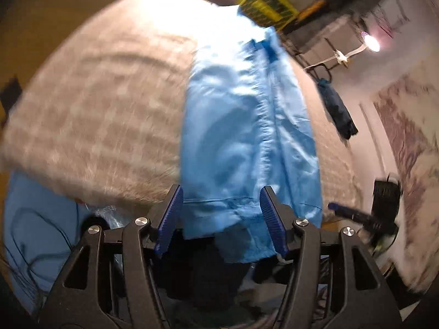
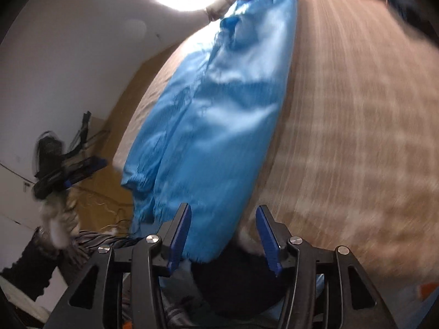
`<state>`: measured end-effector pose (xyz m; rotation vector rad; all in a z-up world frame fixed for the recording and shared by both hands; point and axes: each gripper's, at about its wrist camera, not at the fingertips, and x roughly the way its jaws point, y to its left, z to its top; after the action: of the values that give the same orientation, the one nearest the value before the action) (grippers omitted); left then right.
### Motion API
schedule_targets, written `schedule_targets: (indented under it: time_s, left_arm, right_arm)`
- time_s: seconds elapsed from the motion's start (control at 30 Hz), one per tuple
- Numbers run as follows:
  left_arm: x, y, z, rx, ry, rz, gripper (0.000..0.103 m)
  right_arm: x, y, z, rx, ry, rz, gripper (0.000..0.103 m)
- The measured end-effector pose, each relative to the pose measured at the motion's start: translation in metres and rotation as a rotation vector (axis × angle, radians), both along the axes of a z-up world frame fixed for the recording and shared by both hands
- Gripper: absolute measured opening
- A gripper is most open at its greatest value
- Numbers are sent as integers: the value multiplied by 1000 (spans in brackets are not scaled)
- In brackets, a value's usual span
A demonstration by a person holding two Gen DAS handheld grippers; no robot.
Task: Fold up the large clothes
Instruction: 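Close both tools on the coat hem side by side, then lift the hem with both tools and fold it toward the collar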
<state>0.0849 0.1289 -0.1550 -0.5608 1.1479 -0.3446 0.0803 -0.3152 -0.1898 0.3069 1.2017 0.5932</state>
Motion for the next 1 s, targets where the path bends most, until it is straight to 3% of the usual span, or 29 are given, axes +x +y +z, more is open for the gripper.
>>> schedule_targets:
  time_s: [0.13, 0.27, 0.47, 0.53, 0.6, 0.73, 0.93, 1.0]
  left_arm:
    - [7, -3, -30, -97, 110, -30, 59]
    - [8, -16, -38, -91, 128, -88, 52]
    - [8, -29, -52, -120, 183, -126, 31]
    - [8, -33, -51, -98, 178, -144, 13]
    - [8, -35, -50, -90, 171, -149, 7]
    - [6, -43, -38, -77, 128, -160, 2]
    - [-2, -36, -25, -146, 93, -128, 2]
    - [-1, -37, -27, -121, 96, -137, 2]
  right_arm:
    - [-7, -1, -17, 99, 66, -8, 50]
    - [-7, -3, -27, 177, 103, -6, 48]
    - [-3, 2, -47, 274, 176, 10, 45]
    - [-2, 5, -52, 298, 197, 22, 45]
    - [-2, 8, -58, 319, 215, 29, 40]
    - [0, 15, -57, 318, 226, 52, 5]
    - [-9, 16, -27, 277, 136, 71, 1]
    - [-11, 11, -24, 291, 121, 64, 0]
